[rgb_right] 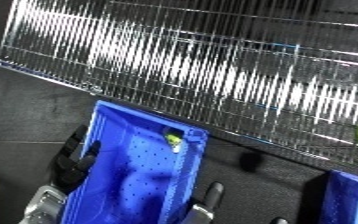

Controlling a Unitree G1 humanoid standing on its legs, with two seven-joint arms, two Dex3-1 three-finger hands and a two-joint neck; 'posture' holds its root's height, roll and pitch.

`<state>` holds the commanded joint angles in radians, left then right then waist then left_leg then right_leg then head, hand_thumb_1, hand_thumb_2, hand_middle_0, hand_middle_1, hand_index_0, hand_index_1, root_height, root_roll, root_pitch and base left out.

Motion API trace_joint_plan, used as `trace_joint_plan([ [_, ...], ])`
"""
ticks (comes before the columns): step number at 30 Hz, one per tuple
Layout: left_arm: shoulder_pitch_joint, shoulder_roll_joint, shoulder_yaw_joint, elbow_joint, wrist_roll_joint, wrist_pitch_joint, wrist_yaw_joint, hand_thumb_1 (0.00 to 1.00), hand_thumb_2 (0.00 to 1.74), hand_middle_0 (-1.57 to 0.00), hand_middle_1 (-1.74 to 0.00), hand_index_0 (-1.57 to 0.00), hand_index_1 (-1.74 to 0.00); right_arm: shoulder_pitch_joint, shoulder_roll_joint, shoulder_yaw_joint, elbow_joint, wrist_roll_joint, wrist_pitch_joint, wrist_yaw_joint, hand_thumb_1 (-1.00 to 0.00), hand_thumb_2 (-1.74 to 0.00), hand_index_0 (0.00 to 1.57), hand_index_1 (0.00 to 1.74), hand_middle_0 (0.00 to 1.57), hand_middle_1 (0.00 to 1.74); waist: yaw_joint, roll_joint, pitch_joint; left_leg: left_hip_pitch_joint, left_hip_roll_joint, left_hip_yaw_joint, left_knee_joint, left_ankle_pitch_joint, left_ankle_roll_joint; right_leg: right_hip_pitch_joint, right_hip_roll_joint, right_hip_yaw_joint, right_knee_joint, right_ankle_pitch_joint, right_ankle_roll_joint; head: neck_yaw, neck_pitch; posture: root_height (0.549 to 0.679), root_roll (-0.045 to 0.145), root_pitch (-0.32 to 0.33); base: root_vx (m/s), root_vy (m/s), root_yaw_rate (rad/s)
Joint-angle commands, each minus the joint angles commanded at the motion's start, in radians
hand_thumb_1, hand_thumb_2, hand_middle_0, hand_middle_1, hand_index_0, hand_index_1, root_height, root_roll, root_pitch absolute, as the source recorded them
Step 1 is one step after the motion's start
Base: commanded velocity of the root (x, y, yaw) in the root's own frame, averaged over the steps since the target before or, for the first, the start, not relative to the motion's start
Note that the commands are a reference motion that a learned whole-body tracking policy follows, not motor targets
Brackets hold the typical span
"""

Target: Pick up the object and place it into the box

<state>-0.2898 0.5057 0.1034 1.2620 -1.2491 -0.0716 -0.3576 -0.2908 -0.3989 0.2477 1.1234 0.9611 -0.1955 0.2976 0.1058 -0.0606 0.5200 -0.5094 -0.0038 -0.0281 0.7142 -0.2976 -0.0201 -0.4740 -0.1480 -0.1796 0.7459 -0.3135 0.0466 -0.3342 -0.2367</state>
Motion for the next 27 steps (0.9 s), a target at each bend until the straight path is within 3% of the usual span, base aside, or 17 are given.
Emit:
trace_joint_plan([
  [6, -0.014, -0.035, -0.058, -0.01, 0.1, -0.035, 0.076, 0.0, 0.0, 0.0, 0.0, 0.0, 0.0, -0.044, -0.019, 0.0, -0.007, -0.019, 0.011, -0.013, 0.0, 0.0, 0.0, 0.0, 0.0, 0.0, -0.027, 0.034, 0.0, 0.007, 0.003, 0.015, 0.007, 0.002, 0.0, -0.012, 0.0041, 0.024, 0.005, 0.012, 0.004, 0.116, 0.018, 0.635, 0.03, 0.048, -0.027, 0.003, -0.184],
  [11, -0.029, -0.066, -0.107, -0.024, 0.163, -0.039, 0.082, 0.0, 0.0, 0.0, 0.0, 0.0, 0.0, -0.068, -0.033, 0.009, -0.021, -0.044, 0.009, -0.013, 0.0, 0.0, 0.0, 0.0, 0.0, 0.0, -0.05, 0.056, 0.0, 0.015, 0.01, 0.026, 0.004, 0.008, -0.002, -0.021, 0.0067, 0.039, 0.02, 0.013, 0.0061, 0.2, 0.024, 0.633, 0.032, 0.043, -0.019, 0.023, -0.19],
  [21, -0.031, -0.102, -0.25, -0.062, 0.397, 0.013, 0.135, 0.0, 0.0, 0.0, 0.0, 0.0, 0.0, -0.099, -0.067, 0.021, -0.076, -0.121, 0.042, -0.01, 0.0, 0.0, 0.0, 0.0, 0.0, 0.0, -0.088, 0.089, 0.0, 0.037, 0.017, 0.049, -0.006, 0.015, -0.009, -0.031, -0.0012, 0.06, 0.045, 0.016, 0.0083, 0.303, 0.01, 0.631, 0.044, 0.029, -0.002, 0.038, -0.115],
  [24, -0.033, -0.102, -0.28, -0.057, 0.453, 0.03, 0.148, 0.0, 0.0, 0.0, 0.0, 0.0, 0.0, -0.108, -0.08, 0.037, -0.104, -0.148, 0.067, 0.011, 0.0, 0.0, 0.0, 0.0, 0.0, 0.0, -0.096, 0.092, 0.0, 0.037, 0.019, 0.056, -0.006, 0.015, -0.0098, -0.038, -0.0006, 0.067, 0.047, 0.019, 0.0099, 0.33, 0.012, 0.631, 0.046, 0.029, -0.018, 0.013, -0.078],
  [27, -0.029, -0.099, -0.297, -0.062, 0.488, 0.043, 0.158, 0.0, 0.0, 0.0, 0.0, 0.0, 0.0, -0.112, -0.091, 0.066, -0.148, -0.171, 0.114, 0.071, 0.0, 0.0, 0.0, 0.0, 0.0, 0.0, -0.102, 0.092, 0.0, 0.036, 0.022, 0.061, -0.002, 0.013, -0.0102, -0.043, 0.0022, 0.072, 0.049, 0.021, 0.0105, 0.352, 0.016, 0.63, 0.046, 0.031, -0.024, -0.008, -0.086],
])
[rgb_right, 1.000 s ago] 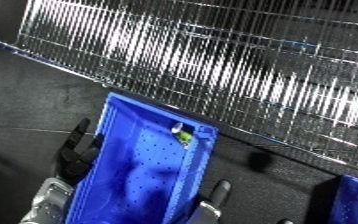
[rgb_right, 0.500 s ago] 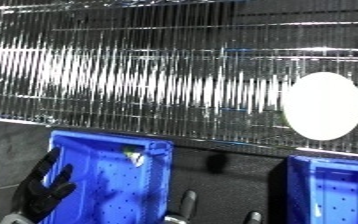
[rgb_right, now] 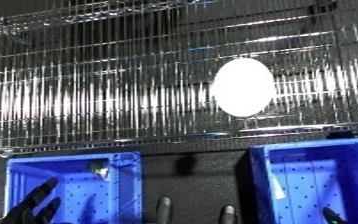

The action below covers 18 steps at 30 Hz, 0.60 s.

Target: Pick up the object and place it into the box

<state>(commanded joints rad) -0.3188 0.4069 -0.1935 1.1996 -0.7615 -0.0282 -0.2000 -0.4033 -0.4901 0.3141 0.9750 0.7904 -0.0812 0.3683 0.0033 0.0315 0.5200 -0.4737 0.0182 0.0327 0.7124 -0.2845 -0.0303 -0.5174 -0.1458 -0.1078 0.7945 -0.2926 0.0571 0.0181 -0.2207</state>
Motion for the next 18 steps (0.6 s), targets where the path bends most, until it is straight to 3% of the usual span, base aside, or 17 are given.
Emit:
trace_joint_plan([
  [5, 0.026, 0.013, -0.021, -0.033, 0.052, 0.002, 0.02, 0.0, 0.0, 0.0, 0.0, 0.0, 0.0, 0.016, -0.033, 0.078, -0.171, 0.001, 0.095, 0.134, 0.0, 0.0, 0.0, 0.0, 0.0, 0.0, -0.01, -0.01, 0.0, -0.004, 0.007, 0.004, 0.004, 0.0, -0.0041, -0.005, 0.0049, 0.005, -0.005, 0.003, 0.0007, 0.015, 0.008, 0.631, 0.046, 0.036, -0.027, -0.035, -0.08],
  [11, 0.058, 0.038, -0.042, -0.073, 0.065, -0.003, 0.02, 0.0, 0.0, 0.0, 0.0, 0.0, 0.0, 0.072, -0.106, 0.151, -0.522, 0.012, 0.204, 0.219, 0.0, 0.0, 0.0, 0.0, 0.0, 0.0, -0.035, -0.027, 0.0, -0.013, 0.021, 0.011, 0.003, 0.005, -0.0089, -0.017, 0.0157, 0.015, -0.016, 0.01, 0.0001, -0.016, 0.025, 0.631, 0.045, 0.048, -0.031, -0.026, -0.122],
  [18, 0.061, 0.068, -0.046, -0.022, 0.038, 0.003, -0.025, 0.0, 0.0, 0.0, 0.0, 0.0, 0.0, 0.078, -0.195, 0.188, -0.826, 0.115, 0.258, 0.361, 0.0, 0.0, 0.0, 0.0, 0.0, 0.0, -0.049, -0.044, 0.0, -0.018, 0.036, 0.018, 0.006, 0.005, -0.0151, -0.02, 0.0204, 0.016, -0.016, 0.005, 0.0012, -0.032, 0.031, 0.631, 0.044, 0.055, -0.009, -0.026, -0.081],
])
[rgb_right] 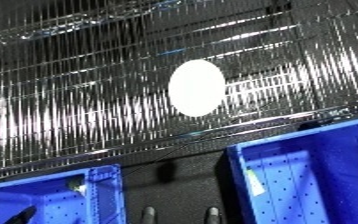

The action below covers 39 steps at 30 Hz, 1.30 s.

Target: Pick up the object and place it into the box

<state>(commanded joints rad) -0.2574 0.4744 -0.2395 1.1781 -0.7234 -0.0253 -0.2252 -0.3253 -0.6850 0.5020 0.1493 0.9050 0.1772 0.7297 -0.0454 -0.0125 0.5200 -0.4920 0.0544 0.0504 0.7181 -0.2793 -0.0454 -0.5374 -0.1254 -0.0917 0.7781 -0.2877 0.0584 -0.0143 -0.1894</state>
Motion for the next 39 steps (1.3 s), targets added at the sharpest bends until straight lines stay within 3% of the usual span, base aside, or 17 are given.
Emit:
trace_joint_plan([
  [7, -0.008, -0.013, -0.002, 0.074, 0.035, -0.028, -0.029, 0.0, 0.0, 0.0, 0.0, 0.0, 0.0, -0.036, 0.015, -0.042, -0.23, 0.137, -0.059, 0.043, 0.0, 0.0, 0.0, 0.0, 0.0, 0.0, -0.006, -0.005, 0.0, 0.009, 0.01, 0.004, -0.003, -0.002, -0.003, 0.008, -0.0021, -0.001, 0.0, -0.005, 0.0029, -0.012, 0.004, 0.632, 0.047, 0.053, 0.023, -0.011, -0.023],
  [12, -0.009, -0.035, -0.002, 0.093, 0.064, -0.046, -0.02, 0.0, 0.0, 0.0, 0.0, 0.0, 0.0, -0.061, 0.06, -0.127, -0.321, 0.211, -0.178, 0.015, 0.0, 0.0, 0.0, 0.0, 0.0, 0.0, -0.012, -0.002, 0.0, 0.011, 0.011, 0.006, 0.003, -0.009, -0.0032, 0.011, -0.0041, -0.001, 0.003, -0.007, 0.0037, -0.004, -0.006, 0.633, 0.051, 0.052, 0.023, 0.01, -0.003],
  [15, -0.007, -0.048, 0.008, 0.095, 0.081, -0.049, -0.012, 0.0, 0.0, 0.0, 0.0, 0.0, 0.0, -0.068, 0.1, -0.19, -0.35, 0.215, -0.255, -0.032, 0.0, 0.0, 0.0, 0.0, 0.0, 0.0, -0.017, 0.001, -0.001, 0.012, 0.01, 0.008, 0.007, -0.015, -0.0019, 0.013, -0.0055, -0.001, 0.005, -0.009, 0.0031, -0.003, -0.014, 0.633, 0.053, 0.051, 0.024, 0.021, -0.008],
  [22, -0.005, -0.071, 0.031, 0.093, 0.112, -0.047, -0.001, 0.0, 0.0, 0.0, 0.0, 0.0, 0.0, -0.086, 0.159, -0.34, -0.359, 0.127, -0.457, -0.19, 0.0, 0.0, 0.0, 0.0, 0.0, 0.0, -0.025, 0.007, 0.0, 0.02, 0.01, 0.016, 0.011, -0.023, 0.0021, 0.018, -0.0085, -0.001, 0.005, -0.008, 0.0012, -0.003, -0.028, 0.634, 0.056, 0.047, 0.022, 0.023, -0.017],
  [25, -0.004, -0.077, 0.033, 0.084, 0.117, -0.039, 0.004, 0.0, 0.0, 0.0, 0.0, 0.0, 0.0, -0.1, 0.161, -0.378, -0.341, 0.067, -0.514, -0.261, 0.0, 0.0, 0.0, 0.0, 0.0, 0.0, -0.026, 0.01, 0.0, 0.022, 0.007, 0.019, 0.012, -0.024, 0.0037, 0.019, -0.0082, -0.001, 0.004, -0.008, -0.0003, 0.005, -0.032, 0.634, 0.058, 0.045, 0.02, 0.021, -0.013],
  [33, 0.008, -0.085, 0.022, 0.048, 0.125, -0.013, 0.028, 0.0, 0.0, 0.0, 0.0, 0.0, 0.0, -0.18, 0.105, -0.37, -0.224, -0.108, -0.571, -0.473, 0.0, 0.0, 0.0, 0.0, 0.0, 0.0, -0.006, 0.019, 0.0, 0.022, -0.001, 0.016, 0.017, -0.024, 0.0099, 0.02, -0.0123, -0.001, 0.006, -0.006, -0.006, 0.046, -0.048, 0.633, 0.06, 0.039, 0.021, 0.007, 0.018],
  [39, 0.022, -0.089, 0.002, 0.023, 0.152, -0.008, 0.035, 0.0, 0.0, 0.0, 0.0, 0.0, 0.0, -0.27, 0.065, -0.324, -0.093, -0.218, -0.6, -0.625, 0.0, 0.0, 0.0, 0.0, 0.0, 0.0, 0.017, 0.031, 0.0, 0.011, -0.009, 0.009, 0.026, -0.026, 0.0144, 0.009, -0.0177, -0.006, 0.015, -0.007, -0.0105, 0.117, 0.014, 0.632, 0.061, 0.039, 0.022, -0.005, 0.04],
])
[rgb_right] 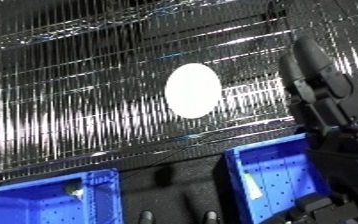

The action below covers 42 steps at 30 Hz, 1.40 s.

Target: Pick up the object and place it into the box

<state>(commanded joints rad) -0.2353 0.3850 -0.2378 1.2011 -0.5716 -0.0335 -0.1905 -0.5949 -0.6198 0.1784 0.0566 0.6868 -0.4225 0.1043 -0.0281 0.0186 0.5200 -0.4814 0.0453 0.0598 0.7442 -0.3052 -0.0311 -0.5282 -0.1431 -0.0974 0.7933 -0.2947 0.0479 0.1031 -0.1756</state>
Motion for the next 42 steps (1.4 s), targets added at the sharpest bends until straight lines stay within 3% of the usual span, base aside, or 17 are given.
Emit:
trace_joint_plan([
  [5, 0.018, 0.005, -0.029, -0.04, 0.005, 0.006, 0.006, 0.0, 0.0, 0.0, 0.0, 0.0, 0.0, -0.107, -0.043, 0.046, 0.104, -0.053, 0.012, -0.1, 0.0, 0.0, 0.0, 0.0, 0.0, 0.0, 0.024, 0.02, 0.0, -0.024, -0.01, -0.003, 0.019, -0.006, 0.0035, -0.02, -0.0046, -0.004, 0.017, -0.002, -0.0059, 0.093, 0.004, 0.629, 0.064, 0.044, 0.009, 0.014, 0.049],
  [18, 0.028, 0.006, -0.089, -0.077, -0.021, 0.007, 0.002, 0.0, 0.0, 0.0, 0.0, 0.0, 0.0, -0.333, -0.098, 0.167, 0.379, -0.088, 0.028, -0.231, 0.0, 0.0, 0.0, 0.0, 0.0, 0.0, 0.069, 0.078, 0.0, -0.092, -0.041, -0.004, 0.056, -0.014, 0.0106, -0.094, -0.0165, -0.001, 0.069, -0.018, -0.0246, 0.241, 0.023, 0.622, 0.077, 0.073, 0.01, 0.032, 0.057],
  [32, 0.021, 0.003, -0.137, -0.134, -0.038, 0.021, 0.016, 0.0, 0.0, 0.0, 0.0, 0.0, 0.0, -0.498, -0.091, 0.283, 0.648, -0.095, 0.045, -0.196, 0.0, 0.0, 0.0, 0.0, 0.0, 0.0, 0.098, 0.112, 0.0, -0.139, -0.056, -0.005, 0.072, -0.016, 0.0179, -0.148, -0.0234, -0.003, 0.097, -0.021, -0.0328, 0.314, 0.047, 0.617, 0.081, 0.104, 0.012, 0.02, 0.041],
  [42, 0.021, 0.002, -0.155, -0.158, -0.038, 0.021, 0.025, 0.0, 0.0, 0.0, 0.0, 0.0, 0.0, -0.532, -0.081, 0.333, 0.666, -0.14, 0.049, -0.191, 0.0, 0.0, 0.0, 0.0, 0.0, 0.0, 0.109, 0.115, 0.0, -0.159, -0.061, -0.008, 0.083, -0.02, 0.0235, -0.167, -0.0202, -0.005, 0.11, -0.025, -0.0371, 0.326, 0.058, 0.616, 0.079, 0.118, 0.013, 0.009, 0.023],
])
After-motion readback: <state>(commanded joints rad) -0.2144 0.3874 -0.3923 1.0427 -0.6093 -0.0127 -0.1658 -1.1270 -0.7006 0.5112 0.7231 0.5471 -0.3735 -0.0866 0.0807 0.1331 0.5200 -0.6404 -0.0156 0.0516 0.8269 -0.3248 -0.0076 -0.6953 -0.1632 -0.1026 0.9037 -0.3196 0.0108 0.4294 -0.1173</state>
